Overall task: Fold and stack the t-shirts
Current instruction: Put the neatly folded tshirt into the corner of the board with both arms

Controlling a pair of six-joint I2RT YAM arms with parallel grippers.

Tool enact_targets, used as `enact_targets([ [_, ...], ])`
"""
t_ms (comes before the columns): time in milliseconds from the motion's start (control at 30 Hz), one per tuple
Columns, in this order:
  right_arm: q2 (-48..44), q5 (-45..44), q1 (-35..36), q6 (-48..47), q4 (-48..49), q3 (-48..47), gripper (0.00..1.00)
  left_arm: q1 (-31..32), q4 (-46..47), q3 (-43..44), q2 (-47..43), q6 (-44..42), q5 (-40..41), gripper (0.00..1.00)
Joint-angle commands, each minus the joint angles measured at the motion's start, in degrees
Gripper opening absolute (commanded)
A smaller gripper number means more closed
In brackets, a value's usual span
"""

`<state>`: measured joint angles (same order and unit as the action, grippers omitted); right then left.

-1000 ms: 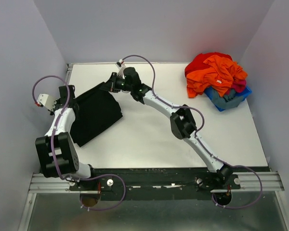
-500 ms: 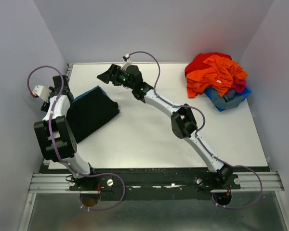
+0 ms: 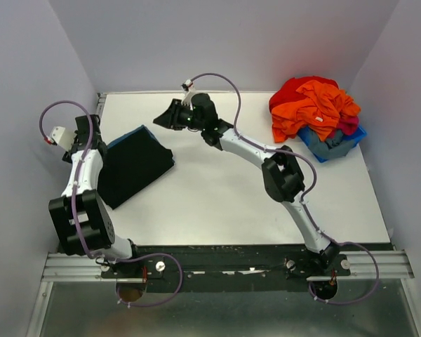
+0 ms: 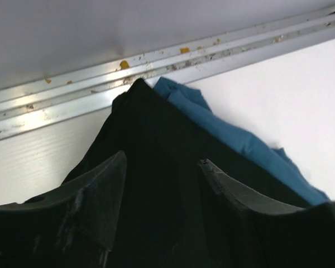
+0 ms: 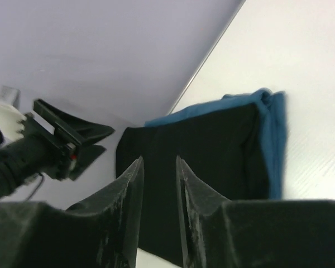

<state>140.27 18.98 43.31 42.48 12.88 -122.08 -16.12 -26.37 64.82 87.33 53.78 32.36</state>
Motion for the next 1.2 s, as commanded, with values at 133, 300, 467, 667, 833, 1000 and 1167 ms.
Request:
enact_targets([
  [133,0.4,9.2,2.9,7.1,-5.5,6.0,0.04,0.1,3.1,-11.8,-5.6,3.5,-8.8,0.45],
  [300,4.1,9.6,4.4,13.7,-5.3,6.9,0.01,-0.9,4.7,-10.5,-0.2,2.7,-10.1,0.16],
  [467,5.3,4.7,4.3,18.1,-12.1,8.0,0.01,-1.9,5.9,-7.7,6.4,1.6,-11.7,0.1],
  [667,3.3,-0.3,3.9,17.9,-16.2,9.8,0.01,-1.9,6.2,-7.8,6.9,0.4,-12.0,0.12],
  [833,0.9,-1.0,3.7,13.7,-16.6,8.6,0.01,-1.9,12.7,-12.1,-2.1,-2.6,-15.8,0.22],
  [1000,-4.6,-3.0,3.4,8.5,-16.8,11.2,0.01,-0.9,12.6,-12.2,-7.0,-4.0,-14.2,0.23],
  [1167,-15.4,-6.7,3.4,3.5,-10.1,23.3,0.01,6.0,15.1,-10.2,-4.0,-5.9,-16.8,0.25],
])
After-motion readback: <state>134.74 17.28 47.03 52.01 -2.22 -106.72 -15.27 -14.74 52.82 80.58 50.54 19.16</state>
